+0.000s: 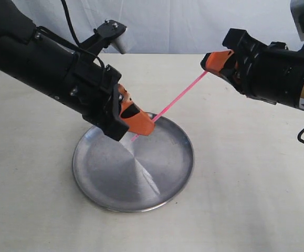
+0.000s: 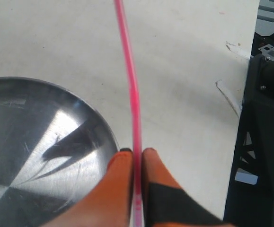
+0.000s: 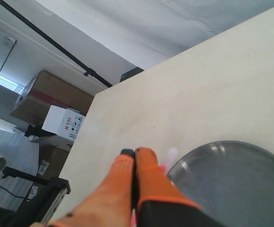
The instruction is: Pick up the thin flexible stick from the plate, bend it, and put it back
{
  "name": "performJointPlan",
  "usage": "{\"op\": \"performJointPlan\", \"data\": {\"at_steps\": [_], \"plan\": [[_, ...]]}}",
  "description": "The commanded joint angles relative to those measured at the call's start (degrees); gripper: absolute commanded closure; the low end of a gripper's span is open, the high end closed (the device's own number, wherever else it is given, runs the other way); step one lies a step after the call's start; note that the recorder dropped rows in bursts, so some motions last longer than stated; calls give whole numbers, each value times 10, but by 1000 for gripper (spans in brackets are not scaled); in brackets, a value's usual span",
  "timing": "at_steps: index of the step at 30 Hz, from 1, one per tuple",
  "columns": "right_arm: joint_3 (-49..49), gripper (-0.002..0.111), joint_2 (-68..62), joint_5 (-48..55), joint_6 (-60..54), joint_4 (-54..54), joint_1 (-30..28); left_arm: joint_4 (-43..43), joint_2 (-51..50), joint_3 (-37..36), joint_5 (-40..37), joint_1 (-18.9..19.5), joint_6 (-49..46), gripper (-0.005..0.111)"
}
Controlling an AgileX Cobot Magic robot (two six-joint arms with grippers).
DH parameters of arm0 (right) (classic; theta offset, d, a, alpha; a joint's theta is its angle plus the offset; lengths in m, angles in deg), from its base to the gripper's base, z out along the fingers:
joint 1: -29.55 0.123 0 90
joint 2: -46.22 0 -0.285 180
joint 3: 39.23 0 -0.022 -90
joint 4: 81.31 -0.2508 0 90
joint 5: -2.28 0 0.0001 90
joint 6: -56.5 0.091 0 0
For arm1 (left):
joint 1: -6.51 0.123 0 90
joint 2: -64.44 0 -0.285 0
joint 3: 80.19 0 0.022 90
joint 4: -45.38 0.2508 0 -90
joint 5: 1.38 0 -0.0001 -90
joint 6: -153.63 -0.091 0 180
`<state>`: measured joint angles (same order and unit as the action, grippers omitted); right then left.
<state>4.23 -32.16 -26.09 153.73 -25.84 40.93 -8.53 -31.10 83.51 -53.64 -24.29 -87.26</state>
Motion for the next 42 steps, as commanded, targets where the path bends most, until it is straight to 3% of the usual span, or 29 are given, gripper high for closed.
{"op": "performJointPlan", "data": {"at_steps": [1,5,7,18,28,33,38,42], "plan": [[-3,93,0,-32,-13,-3,1,-5,5,2,-7,-2,-7,107],[-3,51,0,-24,-13,-15,1,-5,5,2,-7,-2,-7,107],[-3,43,0,0,-13,-15,1,-5,5,2,-7,-2,-7,107],[-3,46,0,23,-13,-22,0,6,5,2,-7,-2,-7,107],[-109,46,8,170,-69,-31,0,12,4,2,-7,-2,-6,107],[-112,46,8,228,-58,-31,0,12,4,2,-4,-2,-6,107],[-92,46,8,217,-10,-31,1,20,4,2,0,-2,-6,107],[-46,46,8,133,28,-23,1,21,4,2,10,-2,-6,107]]}}
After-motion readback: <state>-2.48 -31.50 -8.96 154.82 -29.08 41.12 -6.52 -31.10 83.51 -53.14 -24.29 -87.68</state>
